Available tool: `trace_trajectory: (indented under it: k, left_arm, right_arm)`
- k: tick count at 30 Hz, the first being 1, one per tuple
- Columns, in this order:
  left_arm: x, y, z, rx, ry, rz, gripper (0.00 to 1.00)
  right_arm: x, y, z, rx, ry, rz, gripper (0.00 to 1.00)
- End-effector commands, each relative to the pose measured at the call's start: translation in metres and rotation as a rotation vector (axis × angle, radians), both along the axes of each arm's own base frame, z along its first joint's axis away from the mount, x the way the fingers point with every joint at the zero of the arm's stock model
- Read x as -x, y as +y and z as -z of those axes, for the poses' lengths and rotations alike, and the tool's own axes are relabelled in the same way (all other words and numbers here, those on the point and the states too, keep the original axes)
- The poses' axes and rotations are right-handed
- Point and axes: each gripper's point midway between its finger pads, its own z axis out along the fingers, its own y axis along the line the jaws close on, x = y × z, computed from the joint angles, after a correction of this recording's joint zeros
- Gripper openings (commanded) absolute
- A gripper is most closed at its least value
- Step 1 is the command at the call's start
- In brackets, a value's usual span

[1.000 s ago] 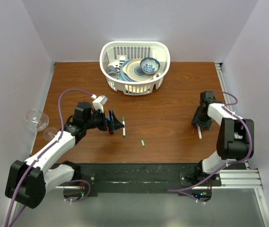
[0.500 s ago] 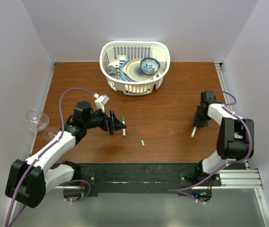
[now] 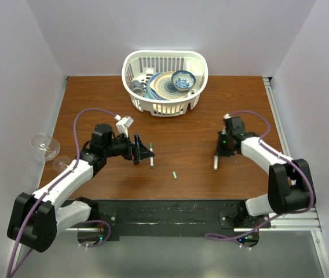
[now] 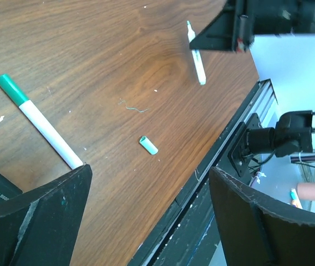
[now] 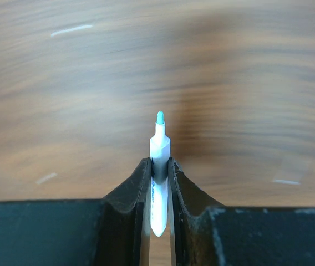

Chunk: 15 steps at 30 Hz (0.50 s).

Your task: Insert the pens into the pen caps

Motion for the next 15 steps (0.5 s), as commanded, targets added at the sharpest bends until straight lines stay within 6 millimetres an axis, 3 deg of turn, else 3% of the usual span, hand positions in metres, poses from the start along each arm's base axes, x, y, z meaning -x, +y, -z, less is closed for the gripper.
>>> trace_trajectory:
  k: [1,6,7,15]
  left_arm:
    - [-0.022,-0.009,-0.028,0.056,-0.057,-0.022,0.89]
    - [-0.025,-0.019,-0.043,0.139,-0.083,0.008,0.83]
    - [-0.022,-0.024,-0.053,0.176,-0.124,0.046,0.84]
    - [0.007,-0.039,-0.068,0.328,-0.15,0.202,0.84]
  right_arm:
    - [-0.004,0.077,-0.05,-0.167,-0.192,-0.15,0.03]
    - [0.009,0.125,-0.092,-0.294,-0.303,-0.21,0.03]
    - [0.011,0.131,-0.103,-0.332,-0.318,-0.198,0.03]
    - [0.022,0.171,-0.172,-0.579,-0.428,-0.156,0.02]
